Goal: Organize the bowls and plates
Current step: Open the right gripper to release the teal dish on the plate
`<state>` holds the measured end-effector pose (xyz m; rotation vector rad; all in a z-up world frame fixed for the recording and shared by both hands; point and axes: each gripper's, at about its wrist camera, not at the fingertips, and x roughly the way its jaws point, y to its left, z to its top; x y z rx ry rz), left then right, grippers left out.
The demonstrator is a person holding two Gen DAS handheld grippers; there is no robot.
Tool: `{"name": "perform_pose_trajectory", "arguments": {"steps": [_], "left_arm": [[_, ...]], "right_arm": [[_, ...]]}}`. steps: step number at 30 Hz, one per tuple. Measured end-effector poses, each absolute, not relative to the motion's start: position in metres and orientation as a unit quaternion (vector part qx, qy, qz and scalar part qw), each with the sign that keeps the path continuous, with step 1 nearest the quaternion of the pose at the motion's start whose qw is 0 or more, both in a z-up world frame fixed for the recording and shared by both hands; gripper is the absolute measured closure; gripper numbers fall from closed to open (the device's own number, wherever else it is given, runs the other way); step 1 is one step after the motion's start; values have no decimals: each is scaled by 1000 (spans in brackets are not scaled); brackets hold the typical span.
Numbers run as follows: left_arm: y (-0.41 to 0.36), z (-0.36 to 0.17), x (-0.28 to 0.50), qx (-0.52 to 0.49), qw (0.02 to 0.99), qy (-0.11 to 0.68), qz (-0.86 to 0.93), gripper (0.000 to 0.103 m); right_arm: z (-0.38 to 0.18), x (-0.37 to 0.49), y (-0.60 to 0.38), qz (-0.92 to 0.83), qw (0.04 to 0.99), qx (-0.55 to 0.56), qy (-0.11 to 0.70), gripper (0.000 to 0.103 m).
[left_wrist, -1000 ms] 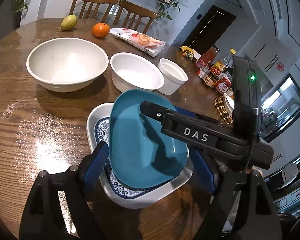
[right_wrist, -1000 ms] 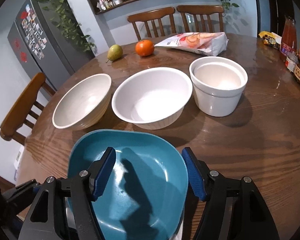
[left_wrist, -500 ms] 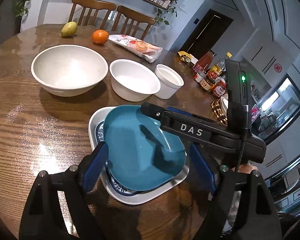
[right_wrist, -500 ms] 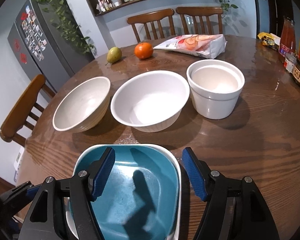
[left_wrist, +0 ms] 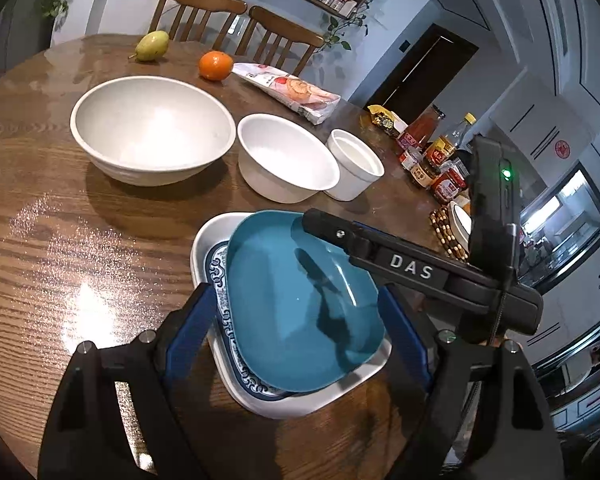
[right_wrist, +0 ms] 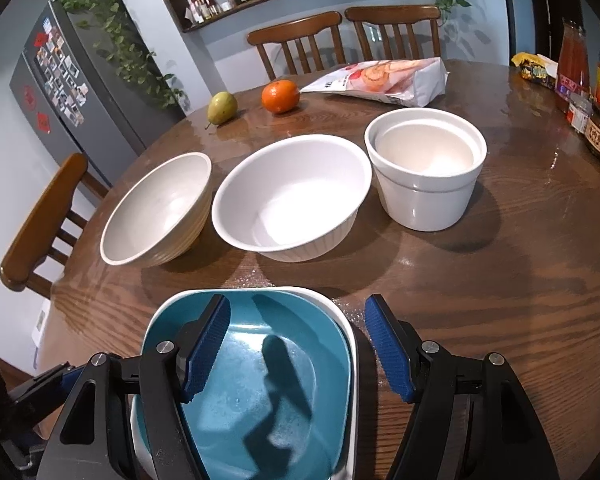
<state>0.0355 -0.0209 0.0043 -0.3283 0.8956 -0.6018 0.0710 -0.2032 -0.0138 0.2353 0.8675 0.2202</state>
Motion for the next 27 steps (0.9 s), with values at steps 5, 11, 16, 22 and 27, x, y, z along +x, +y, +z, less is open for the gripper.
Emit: {"name": "perform_pose_trajectory", "arguments": {"steps": [5, 11, 16, 22, 27], "left_arm": [[-19, 5, 38, -158, 844, 422, -290, 22], [-10, 2, 46, -179, 838, 428, -287, 22], [-10, 1, 45, -174, 841, 429, -278, 22], [-11, 4, 38, -162, 849, 417, -281, 22], [-5, 6, 40, -181, 843, 418, -286, 22]], "right_arm": [[-15, 73, -205, 109, 893, 121, 420, 32], [-19, 76, -206, 111, 887, 124, 430, 32], [-16, 73, -206, 110, 889, 127, 425, 32], [-11, 70, -206, 108, 897, 125, 409, 32], [-12, 70, -208, 103, 898, 126, 409, 32]]}}
